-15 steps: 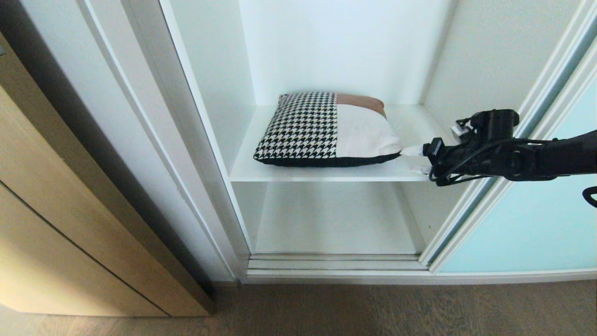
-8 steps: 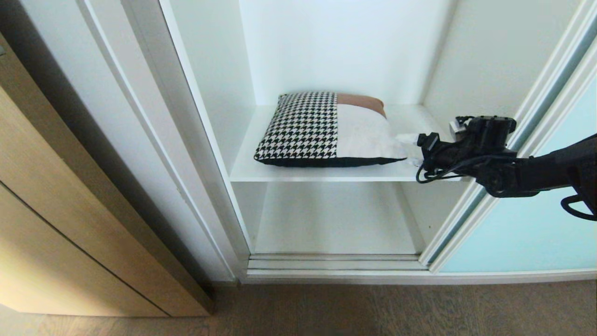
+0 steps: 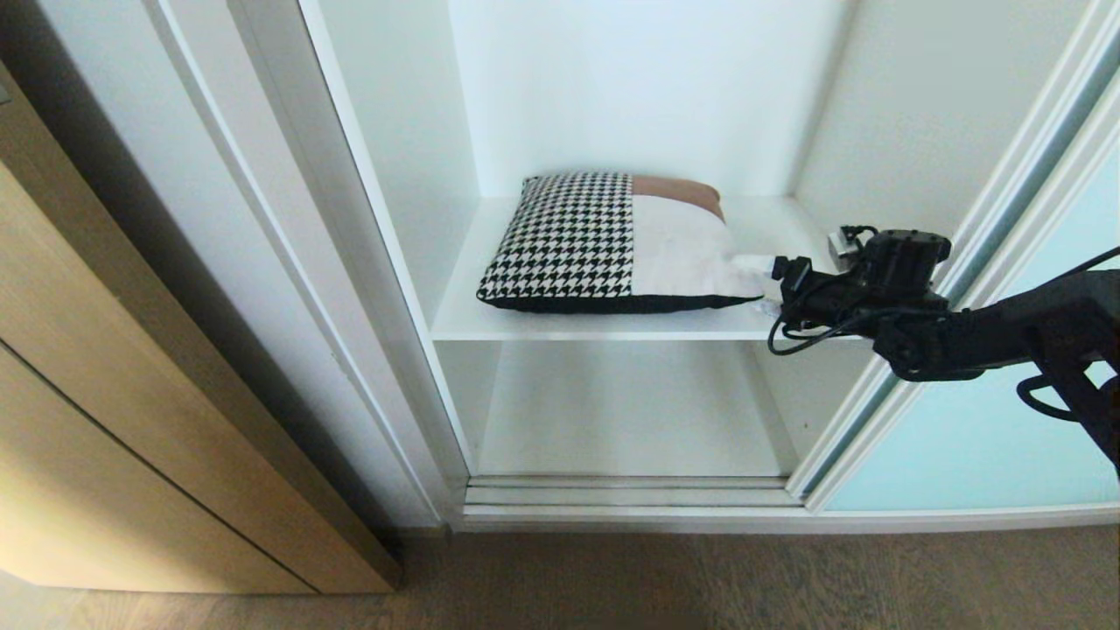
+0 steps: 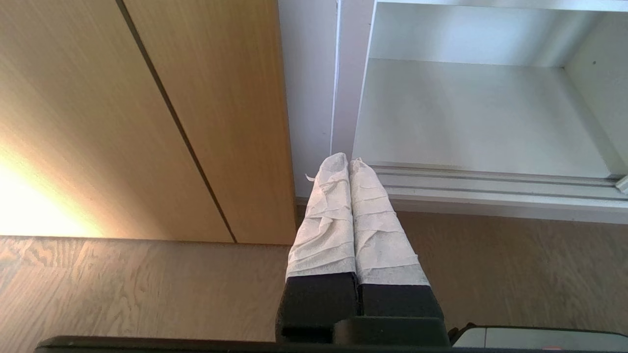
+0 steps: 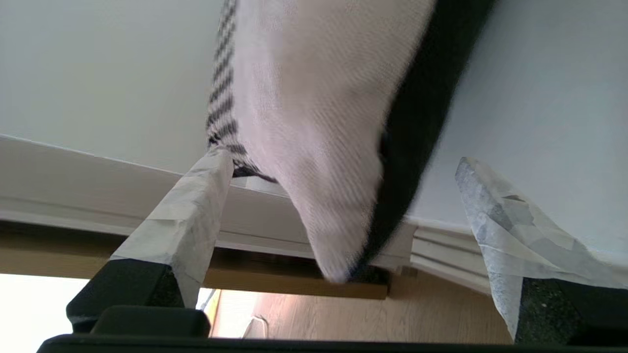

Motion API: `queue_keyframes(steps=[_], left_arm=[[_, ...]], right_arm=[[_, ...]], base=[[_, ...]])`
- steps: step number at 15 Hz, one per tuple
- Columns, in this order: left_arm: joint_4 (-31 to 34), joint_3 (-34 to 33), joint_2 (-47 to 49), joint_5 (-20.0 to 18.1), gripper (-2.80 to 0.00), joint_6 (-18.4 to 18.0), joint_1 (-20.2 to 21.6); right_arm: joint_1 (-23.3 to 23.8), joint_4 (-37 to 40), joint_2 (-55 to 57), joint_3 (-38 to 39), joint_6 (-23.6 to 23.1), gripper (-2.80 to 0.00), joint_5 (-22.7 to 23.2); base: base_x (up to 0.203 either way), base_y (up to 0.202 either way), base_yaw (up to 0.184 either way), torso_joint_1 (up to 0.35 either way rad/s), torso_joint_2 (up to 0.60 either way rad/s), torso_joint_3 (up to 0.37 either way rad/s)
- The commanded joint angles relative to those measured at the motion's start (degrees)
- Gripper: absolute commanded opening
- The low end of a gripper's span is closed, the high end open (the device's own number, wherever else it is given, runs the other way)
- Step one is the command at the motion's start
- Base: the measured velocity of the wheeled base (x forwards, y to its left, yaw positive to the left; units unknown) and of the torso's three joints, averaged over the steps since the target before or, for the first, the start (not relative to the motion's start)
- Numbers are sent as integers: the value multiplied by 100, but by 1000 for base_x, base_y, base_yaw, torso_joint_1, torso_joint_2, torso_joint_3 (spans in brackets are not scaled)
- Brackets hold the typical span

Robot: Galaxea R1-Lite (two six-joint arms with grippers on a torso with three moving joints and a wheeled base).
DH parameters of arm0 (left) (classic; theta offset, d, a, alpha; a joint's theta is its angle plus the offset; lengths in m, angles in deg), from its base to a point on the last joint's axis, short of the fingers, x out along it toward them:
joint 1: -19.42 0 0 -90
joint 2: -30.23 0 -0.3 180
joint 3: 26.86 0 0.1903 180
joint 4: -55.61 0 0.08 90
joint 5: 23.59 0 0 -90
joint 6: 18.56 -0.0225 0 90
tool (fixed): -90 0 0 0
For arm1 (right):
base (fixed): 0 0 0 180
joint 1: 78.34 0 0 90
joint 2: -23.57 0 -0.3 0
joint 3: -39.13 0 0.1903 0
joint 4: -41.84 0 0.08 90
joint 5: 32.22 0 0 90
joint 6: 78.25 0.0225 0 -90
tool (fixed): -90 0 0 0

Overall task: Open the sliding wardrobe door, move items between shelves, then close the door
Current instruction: Place the pillow on the lower shelf

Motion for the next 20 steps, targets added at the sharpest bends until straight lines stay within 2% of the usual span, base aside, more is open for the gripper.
queue_keyframes(steps=[1,8,14,15,20], left_arm=[[-6,0,9,2,-280,2,0],[3,0,9,2,-280,2,0],[3,0,9,2,-280,2,0],[3,0,9,2,-280,2,0],[3,0,9,2,-280,2,0]], right_arm=[[5,-30,177,-257,29,0,38],[-236,-121,684,-909,25,0,24],[-239,-71,744,-1044,34,0,12],[-239,-68,805,-1102,32,-280,3],[-230,-68,922,-1422,17,-280,-21]], base=[[0,0,0,0,0,0],[0,0,0,0,0,0],[0,0,0,0,0,0],[0,0,0,0,0,0],[0,0,0,0,0,0]])
